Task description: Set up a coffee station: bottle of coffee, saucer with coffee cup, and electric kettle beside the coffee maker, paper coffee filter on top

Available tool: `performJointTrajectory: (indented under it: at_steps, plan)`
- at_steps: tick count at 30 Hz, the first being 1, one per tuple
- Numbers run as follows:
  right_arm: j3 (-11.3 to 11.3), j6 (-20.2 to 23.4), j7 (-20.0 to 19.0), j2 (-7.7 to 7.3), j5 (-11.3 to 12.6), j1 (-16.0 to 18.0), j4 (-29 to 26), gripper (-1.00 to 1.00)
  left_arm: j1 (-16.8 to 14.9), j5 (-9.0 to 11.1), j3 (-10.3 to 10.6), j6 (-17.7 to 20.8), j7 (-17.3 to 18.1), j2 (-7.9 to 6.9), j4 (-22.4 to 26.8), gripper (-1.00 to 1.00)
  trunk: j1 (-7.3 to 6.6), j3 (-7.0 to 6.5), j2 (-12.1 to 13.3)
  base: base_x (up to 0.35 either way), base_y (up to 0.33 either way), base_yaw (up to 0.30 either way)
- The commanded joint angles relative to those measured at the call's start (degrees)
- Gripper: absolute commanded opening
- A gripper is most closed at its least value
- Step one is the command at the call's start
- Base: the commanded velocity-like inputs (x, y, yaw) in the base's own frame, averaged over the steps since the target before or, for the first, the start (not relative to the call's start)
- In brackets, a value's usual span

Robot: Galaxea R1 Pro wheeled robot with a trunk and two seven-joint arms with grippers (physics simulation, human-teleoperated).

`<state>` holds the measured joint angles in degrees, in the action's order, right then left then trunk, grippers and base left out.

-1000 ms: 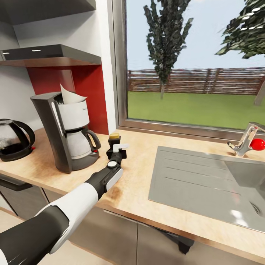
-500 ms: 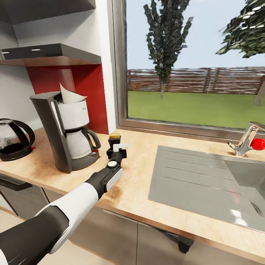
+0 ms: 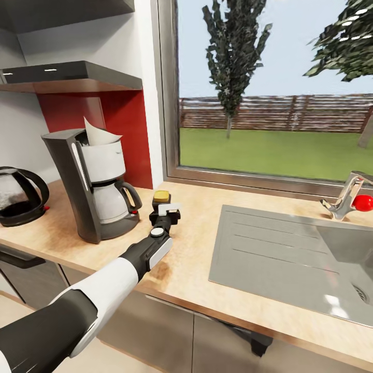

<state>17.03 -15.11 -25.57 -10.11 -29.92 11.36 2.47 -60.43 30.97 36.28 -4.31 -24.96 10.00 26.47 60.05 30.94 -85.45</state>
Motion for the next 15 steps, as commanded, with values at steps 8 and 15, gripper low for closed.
performJointTrajectory:
  at_steps: [8,15]
  plan:
    - [0.5,-0.4,0.0,0.00,0.2,0.1,0.2,1.00,-0.1,0.6,0.5,-0.4,-0.3,0.00,-0.1,1.00,0.00,0.06,0.0,0.000,0.000,0.000]
    - [0.5,-0.4,0.0,0.00,0.2,0.1,0.2,1.00,-0.1,0.6,0.5,-0.4,-0.3,0.00,-0.1,1.00,0.00,0.06,0.0,0.000,0.000,0.000]
